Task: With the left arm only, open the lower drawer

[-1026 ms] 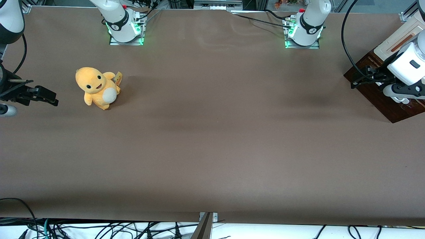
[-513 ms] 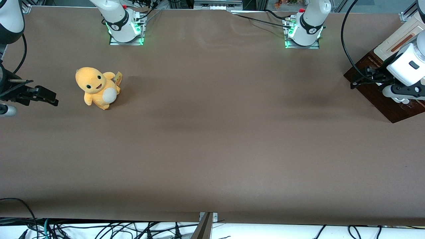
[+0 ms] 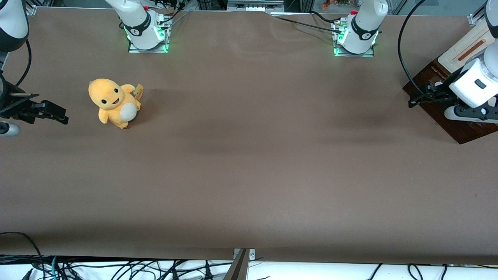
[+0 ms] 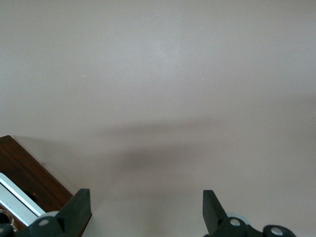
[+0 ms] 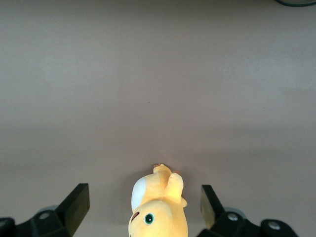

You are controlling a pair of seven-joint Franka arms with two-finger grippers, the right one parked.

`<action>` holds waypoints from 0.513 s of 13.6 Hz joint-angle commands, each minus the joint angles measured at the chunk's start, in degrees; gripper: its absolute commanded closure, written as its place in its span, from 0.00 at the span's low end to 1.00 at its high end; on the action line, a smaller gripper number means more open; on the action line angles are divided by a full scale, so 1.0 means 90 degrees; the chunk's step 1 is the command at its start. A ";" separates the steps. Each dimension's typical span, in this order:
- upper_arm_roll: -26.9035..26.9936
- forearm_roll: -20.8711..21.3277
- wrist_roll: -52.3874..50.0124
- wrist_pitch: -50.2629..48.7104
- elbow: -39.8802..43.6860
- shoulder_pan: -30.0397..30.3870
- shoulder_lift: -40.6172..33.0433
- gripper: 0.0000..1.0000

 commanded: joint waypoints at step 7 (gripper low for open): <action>-0.0012 0.0078 -0.0397 -0.0172 0.0137 0.0040 0.0198 0.00</action>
